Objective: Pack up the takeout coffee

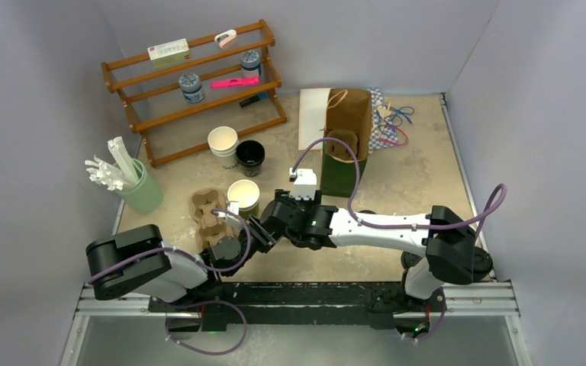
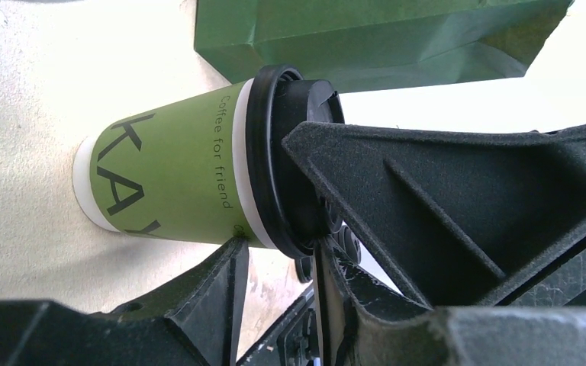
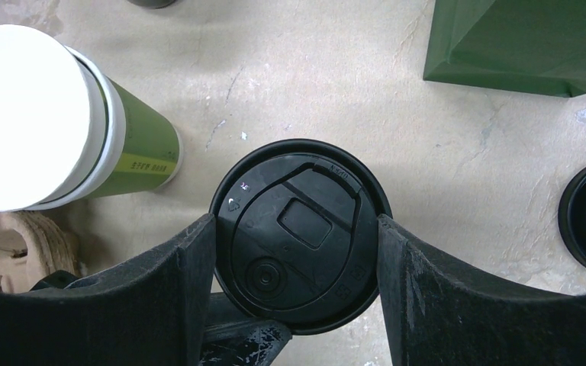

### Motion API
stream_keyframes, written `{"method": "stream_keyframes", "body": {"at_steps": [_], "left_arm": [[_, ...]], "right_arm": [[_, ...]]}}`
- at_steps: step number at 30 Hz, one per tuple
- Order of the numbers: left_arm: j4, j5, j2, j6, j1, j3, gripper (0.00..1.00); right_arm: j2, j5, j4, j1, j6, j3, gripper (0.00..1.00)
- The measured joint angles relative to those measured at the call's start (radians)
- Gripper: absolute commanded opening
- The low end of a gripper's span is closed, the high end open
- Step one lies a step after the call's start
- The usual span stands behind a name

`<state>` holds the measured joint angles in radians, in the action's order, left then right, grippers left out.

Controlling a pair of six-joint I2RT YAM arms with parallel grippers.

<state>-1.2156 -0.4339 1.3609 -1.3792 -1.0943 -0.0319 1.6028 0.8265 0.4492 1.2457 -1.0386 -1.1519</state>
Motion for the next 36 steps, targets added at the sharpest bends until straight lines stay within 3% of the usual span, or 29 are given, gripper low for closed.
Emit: {"method": "stream_keyframes", "body": {"at_steps": [12, 21, 27, 36], "left_arm": [[-0.009, 0.009, 0.009, -0.024, 0.0, 0.002, 0.23], [0.271, 0.006, -0.156, 0.01, -0.001, -0.056, 0.33], [0.405, -0.003, -0.181, 0.04, -0.001, -0.101, 0.37], [0.502, -0.009, -0.198, 0.101, -0.002, -0.145, 0.39]], "right_arm": [[0.001, -0.007, -0.002, 0.001, 0.003, 0.003, 0.49], [0.0, -0.006, -0.017, 0.002, 0.0, 0.015, 0.49], [-0.006, -0.01, -0.01, -0.008, -0.014, 0.015, 0.49], [-0.019, -0.074, 0.033, -0.044, 0.001, -0.009, 0.5]]}}
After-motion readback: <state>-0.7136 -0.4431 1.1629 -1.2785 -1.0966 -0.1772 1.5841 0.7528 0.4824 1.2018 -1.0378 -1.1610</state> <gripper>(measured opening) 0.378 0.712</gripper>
